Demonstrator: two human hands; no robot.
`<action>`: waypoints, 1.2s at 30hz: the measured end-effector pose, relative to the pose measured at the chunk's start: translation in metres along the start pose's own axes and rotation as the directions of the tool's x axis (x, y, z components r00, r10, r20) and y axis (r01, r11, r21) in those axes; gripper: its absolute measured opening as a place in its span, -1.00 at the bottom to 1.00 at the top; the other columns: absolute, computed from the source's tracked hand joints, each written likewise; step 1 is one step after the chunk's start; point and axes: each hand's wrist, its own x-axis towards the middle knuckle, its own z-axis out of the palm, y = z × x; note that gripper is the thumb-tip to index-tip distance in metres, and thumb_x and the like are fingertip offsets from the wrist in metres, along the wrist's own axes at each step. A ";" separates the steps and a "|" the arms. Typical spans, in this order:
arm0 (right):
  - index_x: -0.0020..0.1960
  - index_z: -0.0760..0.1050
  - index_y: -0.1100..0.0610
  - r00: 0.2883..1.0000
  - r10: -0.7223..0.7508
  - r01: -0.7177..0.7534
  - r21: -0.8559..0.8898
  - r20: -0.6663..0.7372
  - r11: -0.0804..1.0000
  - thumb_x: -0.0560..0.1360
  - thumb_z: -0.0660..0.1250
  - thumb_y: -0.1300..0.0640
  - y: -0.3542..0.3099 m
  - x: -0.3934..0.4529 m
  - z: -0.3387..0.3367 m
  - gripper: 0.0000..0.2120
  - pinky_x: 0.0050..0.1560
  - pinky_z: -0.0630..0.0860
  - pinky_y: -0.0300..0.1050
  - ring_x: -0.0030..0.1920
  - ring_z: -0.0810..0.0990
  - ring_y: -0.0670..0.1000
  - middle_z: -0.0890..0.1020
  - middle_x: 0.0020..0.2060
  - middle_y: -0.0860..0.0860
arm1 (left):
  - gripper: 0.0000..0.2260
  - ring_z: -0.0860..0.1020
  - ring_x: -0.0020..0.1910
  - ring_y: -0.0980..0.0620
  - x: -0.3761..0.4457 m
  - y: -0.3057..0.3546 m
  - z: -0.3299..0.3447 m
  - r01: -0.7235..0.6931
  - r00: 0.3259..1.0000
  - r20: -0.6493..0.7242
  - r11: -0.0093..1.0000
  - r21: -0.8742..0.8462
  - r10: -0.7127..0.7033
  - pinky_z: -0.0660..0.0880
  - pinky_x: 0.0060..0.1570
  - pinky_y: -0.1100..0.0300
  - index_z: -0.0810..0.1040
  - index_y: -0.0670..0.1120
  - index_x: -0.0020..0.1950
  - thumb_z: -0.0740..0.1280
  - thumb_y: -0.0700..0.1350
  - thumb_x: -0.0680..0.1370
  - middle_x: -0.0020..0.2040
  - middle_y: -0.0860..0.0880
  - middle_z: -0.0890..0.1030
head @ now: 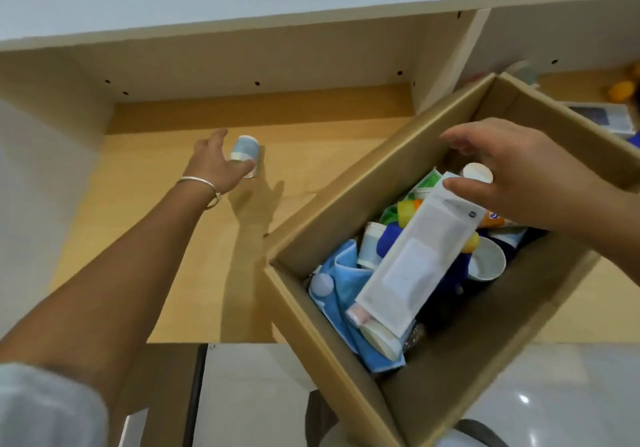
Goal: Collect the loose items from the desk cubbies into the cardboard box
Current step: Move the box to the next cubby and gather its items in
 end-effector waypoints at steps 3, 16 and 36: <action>0.38 0.36 -0.09 0.999 0.034 -0.034 -0.027 0.011 0.999 0.42 0.38 -0.10 0.001 0.002 0.001 -0.45 -0.04 0.42 -0.15 0.04 0.48 -0.13 0.51 0.15 -0.13 | -0.16 0.40 0.27 -0.31 0.045 -0.007 0.030 0.103 0.994 0.046 0.994 -0.033 -0.102 0.38 0.22 -0.11 0.12 0.09 0.51 0.43 0.27 0.35 0.44 -0.17 0.20; 0.37 0.37 -0.10 0.991 0.123 -0.118 -0.078 0.054 0.990 0.44 0.31 -0.13 0.041 -0.014 0.004 -0.49 -0.07 0.47 -0.12 0.12 0.50 -0.06 0.49 0.22 -0.11 | -0.27 0.52 0.05 -0.21 0.051 0.011 0.042 0.051 0.992 -0.107 0.989 -0.139 -0.066 0.44 -0.02 -0.03 0.29 -0.04 0.38 0.54 0.04 0.32 0.24 -0.18 0.49; 0.47 0.27 -0.06 0.921 -0.378 0.384 -0.058 0.090 0.922 0.46 0.30 -0.25 0.121 -0.050 -0.038 -0.35 0.28 0.34 -0.03 0.38 0.34 0.02 0.39 0.39 -0.03 | -0.35 0.49 0.07 0.04 -0.266 0.220 0.033 -0.172 0.939 -0.285 0.981 0.092 0.191 0.45 -0.04 0.09 0.36 0.10 0.32 0.40 0.29 0.30 0.18 0.02 0.49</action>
